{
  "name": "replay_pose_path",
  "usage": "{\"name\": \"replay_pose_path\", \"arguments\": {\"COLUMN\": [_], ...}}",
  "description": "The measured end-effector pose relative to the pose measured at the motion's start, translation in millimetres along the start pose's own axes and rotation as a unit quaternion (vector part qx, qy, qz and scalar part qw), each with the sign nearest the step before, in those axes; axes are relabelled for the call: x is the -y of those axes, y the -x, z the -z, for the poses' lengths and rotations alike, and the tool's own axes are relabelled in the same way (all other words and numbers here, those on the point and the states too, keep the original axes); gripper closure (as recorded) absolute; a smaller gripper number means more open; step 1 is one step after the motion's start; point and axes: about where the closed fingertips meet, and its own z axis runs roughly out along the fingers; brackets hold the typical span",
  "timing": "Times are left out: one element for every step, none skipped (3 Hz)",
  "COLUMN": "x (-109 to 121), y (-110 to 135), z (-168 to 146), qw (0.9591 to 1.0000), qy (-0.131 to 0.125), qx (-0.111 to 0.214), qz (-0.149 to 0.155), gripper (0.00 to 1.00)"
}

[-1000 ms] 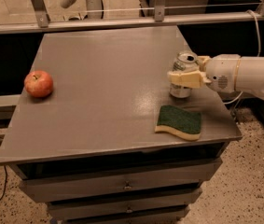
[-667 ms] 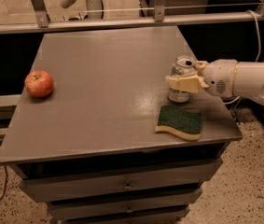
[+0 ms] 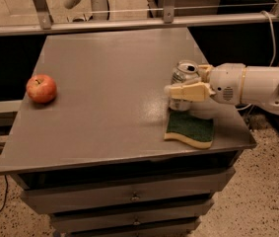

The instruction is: Move 7up can near sponge

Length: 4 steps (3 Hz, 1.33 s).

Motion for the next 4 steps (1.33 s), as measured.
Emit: {"name": "replay_pose_path", "arguments": {"x": [-10.7,-17.5,-17.2,1.0], "y": [10.0,20.3,34.0,63.5], "z": [-5.1,-5.1,3.2,30.4], "qw": [0.9999,0.9995,0.9990,0.9975], "qy": [0.013,0.022,0.020,0.008], "qx": [0.007,0.014,0.024,0.052], "qz": [0.008,0.018,0.031,0.047], "gripper": [0.00,0.00,0.00,0.00]}}
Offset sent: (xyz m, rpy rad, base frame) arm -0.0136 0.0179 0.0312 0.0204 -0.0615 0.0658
